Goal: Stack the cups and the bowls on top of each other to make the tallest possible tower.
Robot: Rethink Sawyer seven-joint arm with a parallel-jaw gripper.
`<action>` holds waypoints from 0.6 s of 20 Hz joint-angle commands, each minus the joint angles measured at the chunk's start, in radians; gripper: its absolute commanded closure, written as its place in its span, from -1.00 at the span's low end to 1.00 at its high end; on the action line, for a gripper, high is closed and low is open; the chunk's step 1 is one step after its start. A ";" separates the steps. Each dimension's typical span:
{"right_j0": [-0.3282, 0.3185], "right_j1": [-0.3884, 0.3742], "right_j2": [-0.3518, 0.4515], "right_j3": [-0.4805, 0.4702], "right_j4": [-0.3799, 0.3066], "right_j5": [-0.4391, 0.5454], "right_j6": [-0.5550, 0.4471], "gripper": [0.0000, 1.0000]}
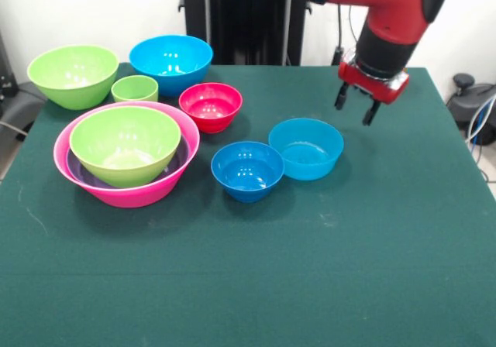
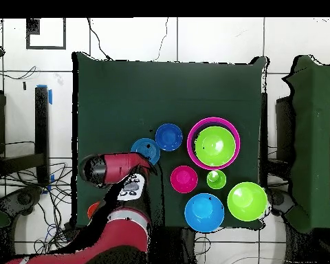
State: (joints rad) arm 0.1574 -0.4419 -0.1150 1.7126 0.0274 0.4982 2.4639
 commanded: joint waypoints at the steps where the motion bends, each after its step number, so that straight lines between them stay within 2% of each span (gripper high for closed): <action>1: 0.008 -0.053 0.087 -0.058 0.040 0.100 0.069 -1.00; 8: -0.022 -0.066 0.101 -0.065 0.004 0.061 0.011 -1.00; 12: -0.051 -0.047 0.111 -0.074 -0.026 0.033 -0.033 -1.00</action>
State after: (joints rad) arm 0.1477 -0.5136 -0.1129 1.6914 0.0270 0.5105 2.4639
